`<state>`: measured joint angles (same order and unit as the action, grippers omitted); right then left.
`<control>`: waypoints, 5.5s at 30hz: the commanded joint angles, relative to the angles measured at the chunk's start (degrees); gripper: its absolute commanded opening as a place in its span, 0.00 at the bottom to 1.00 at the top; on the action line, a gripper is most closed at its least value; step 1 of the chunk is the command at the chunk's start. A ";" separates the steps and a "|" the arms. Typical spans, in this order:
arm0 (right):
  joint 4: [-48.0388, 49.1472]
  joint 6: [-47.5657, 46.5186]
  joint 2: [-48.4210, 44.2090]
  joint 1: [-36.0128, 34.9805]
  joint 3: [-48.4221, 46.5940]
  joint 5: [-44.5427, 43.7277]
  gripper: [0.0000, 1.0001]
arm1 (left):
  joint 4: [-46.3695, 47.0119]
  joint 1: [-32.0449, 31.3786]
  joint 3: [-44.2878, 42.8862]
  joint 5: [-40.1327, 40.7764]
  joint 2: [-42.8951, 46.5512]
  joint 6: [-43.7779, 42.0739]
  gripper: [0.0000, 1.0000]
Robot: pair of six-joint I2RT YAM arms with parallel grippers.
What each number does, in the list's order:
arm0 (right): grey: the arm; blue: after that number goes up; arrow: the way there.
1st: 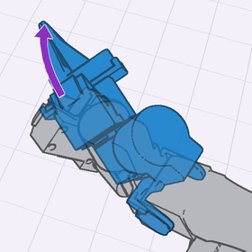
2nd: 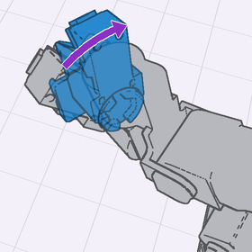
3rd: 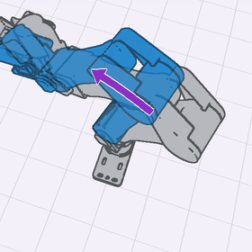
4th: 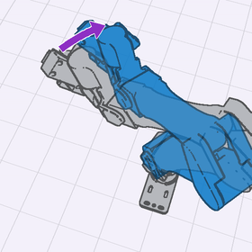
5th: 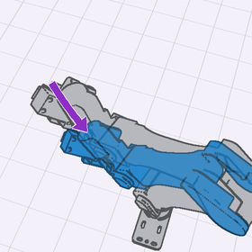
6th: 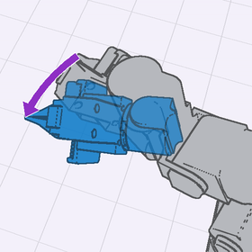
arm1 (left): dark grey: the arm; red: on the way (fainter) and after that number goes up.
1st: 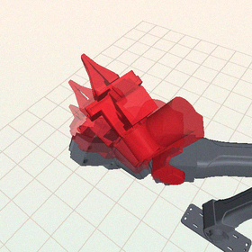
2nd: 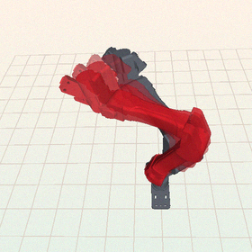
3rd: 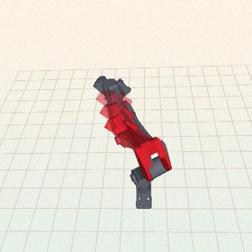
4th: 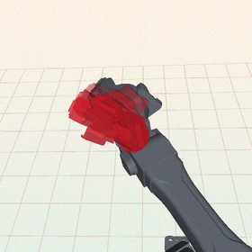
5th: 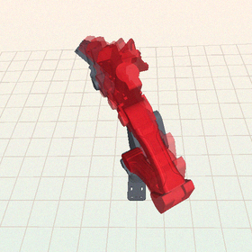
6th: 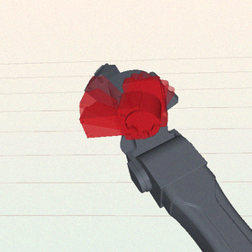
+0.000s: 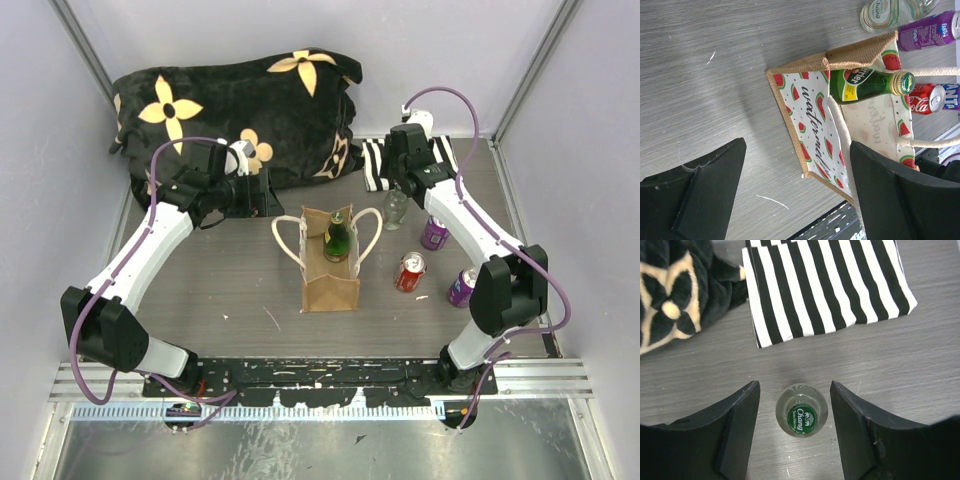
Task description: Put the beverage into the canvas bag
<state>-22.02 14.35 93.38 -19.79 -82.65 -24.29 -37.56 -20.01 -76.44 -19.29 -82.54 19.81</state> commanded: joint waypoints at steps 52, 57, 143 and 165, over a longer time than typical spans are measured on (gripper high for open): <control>8.43 3.29 -3.03 1.86 14.77 -1.17 0.47 | 1.34 0.15 1.54 -0.83 1.13 -0.28 0.92; 13.87 2.02 -4.29 1.82 18.71 -1.99 0.45 | 1.34 0.15 1.58 -0.81 0.91 -0.21 0.92; 25.74 -0.76 -13.96 -1.70 5.92 5.37 0.01 | 2.05 0.13 2.73 -1.41 1.89 0.49 0.92; 24.52 -3.00 -9.76 -17.54 -8.89 7.08 0.01 | 2.07 0.15 3.04 -1.42 1.72 0.40 0.92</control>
<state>-7.40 11.84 85.52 -34.74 -86.08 -17.21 -36.69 -20.01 -74.08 -19.88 -82.26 20.03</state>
